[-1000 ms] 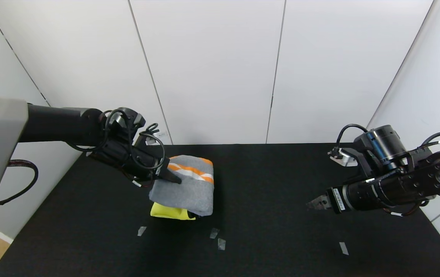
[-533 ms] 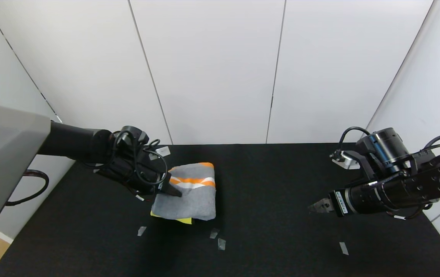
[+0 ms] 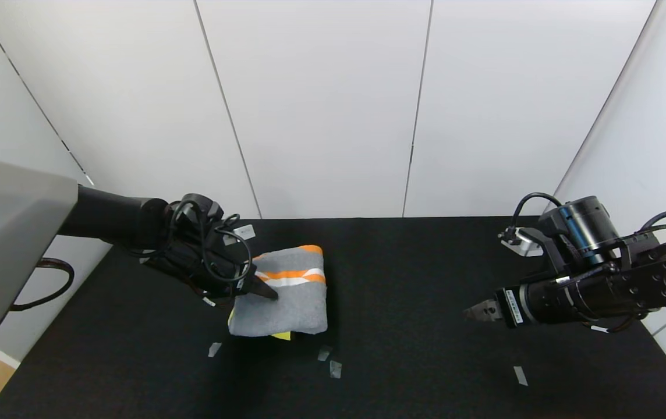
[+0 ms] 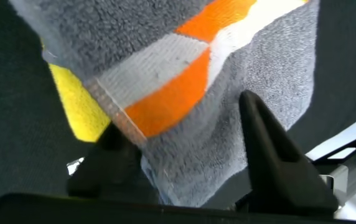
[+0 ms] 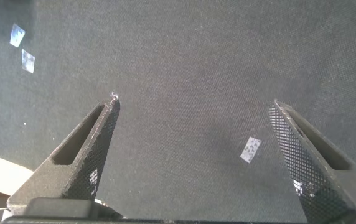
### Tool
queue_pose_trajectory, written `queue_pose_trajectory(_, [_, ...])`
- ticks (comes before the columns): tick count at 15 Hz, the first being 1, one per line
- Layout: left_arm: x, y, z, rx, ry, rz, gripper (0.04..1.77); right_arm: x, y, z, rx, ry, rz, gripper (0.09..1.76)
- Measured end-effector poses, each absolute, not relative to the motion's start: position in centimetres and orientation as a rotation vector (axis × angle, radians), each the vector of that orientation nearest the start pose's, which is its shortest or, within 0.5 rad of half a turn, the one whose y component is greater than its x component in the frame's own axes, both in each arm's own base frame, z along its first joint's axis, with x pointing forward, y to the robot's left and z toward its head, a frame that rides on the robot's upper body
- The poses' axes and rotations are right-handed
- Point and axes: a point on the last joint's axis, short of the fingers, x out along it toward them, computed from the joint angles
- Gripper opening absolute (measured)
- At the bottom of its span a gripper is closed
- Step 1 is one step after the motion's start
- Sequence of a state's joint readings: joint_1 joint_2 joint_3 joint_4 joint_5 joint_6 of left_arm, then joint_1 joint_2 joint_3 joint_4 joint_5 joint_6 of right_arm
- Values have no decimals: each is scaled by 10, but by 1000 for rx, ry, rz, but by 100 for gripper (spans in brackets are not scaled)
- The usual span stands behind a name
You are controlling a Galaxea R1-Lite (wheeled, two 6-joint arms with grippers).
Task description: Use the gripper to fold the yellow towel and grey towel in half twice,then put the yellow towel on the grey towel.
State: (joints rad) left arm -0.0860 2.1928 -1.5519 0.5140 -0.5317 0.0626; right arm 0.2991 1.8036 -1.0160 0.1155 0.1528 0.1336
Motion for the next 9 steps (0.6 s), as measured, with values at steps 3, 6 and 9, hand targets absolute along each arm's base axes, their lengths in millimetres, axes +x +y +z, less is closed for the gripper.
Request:
queue_pose_trajectory(3, [395,-44,130,-107,1073,-498,124,292,94,140,55,939,359,171])
queue_pose_trajectory(6, [384,-44,150,49,1053,-414,139,289,93,141,55,938,359,171])
queue_pose_trajectory(9, [369,-47,170,163,1049,-345,149,285,92,145,53,928,358,171])
